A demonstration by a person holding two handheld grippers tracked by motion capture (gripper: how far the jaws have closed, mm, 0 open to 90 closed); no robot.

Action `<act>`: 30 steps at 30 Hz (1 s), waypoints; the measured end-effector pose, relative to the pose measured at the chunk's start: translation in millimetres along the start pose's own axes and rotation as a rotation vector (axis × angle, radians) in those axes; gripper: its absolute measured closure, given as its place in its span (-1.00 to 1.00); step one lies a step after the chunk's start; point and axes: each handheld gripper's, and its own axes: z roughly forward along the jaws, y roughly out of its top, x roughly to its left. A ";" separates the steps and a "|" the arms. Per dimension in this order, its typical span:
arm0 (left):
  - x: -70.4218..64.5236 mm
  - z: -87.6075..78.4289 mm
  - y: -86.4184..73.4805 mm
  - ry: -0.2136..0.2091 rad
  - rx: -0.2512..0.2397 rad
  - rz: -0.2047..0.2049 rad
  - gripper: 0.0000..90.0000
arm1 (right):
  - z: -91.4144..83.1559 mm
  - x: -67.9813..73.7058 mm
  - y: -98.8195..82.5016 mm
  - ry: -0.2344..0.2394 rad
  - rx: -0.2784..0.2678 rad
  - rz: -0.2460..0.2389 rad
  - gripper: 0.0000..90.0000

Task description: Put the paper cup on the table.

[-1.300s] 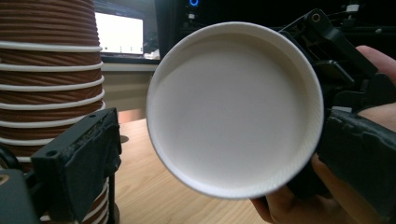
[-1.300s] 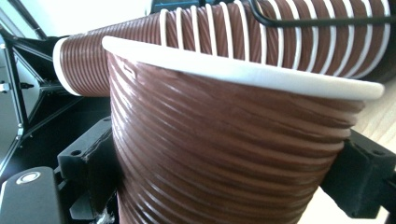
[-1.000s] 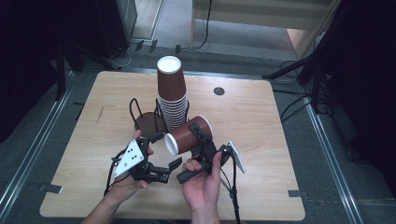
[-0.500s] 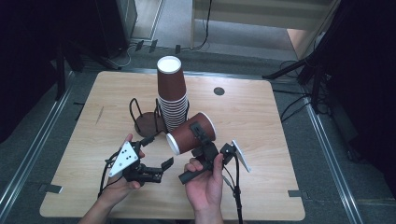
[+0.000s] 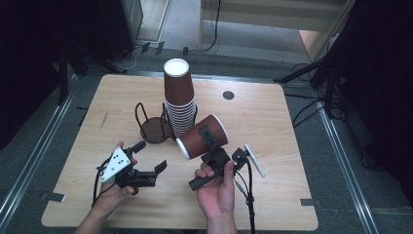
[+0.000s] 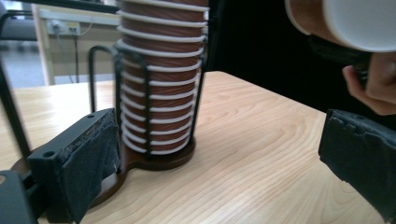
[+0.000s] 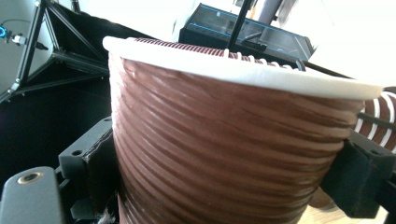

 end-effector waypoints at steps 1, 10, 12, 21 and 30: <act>1.9 -1.0 -0.4 0.006 0.001 -0.006 -1.00 | 0.0 -0.3 0.3 -0.003 0.000 -0.012 -0.75; 15.9 -10.7 -5.4 0.051 0.015 -0.029 -1.00 | 1.2 -4.6 9.0 -0.045 -0.010 -0.094 -0.75; 17.3 -11.7 -5.9 0.056 0.015 -0.029 -1.00 | 1.4 -5.6 11.0 -0.057 -0.010 -0.122 -0.75; 28.2 -20.5 -7.3 0.099 0.015 -0.047 -1.00 | 4.1 -5.1 14.5 -0.114 -0.011 -0.279 -0.75; 31.9 -29.5 -9.5 0.121 0.009 -0.061 -1.00 | 7.2 -9.3 22.6 -0.210 -0.039 -0.457 -0.75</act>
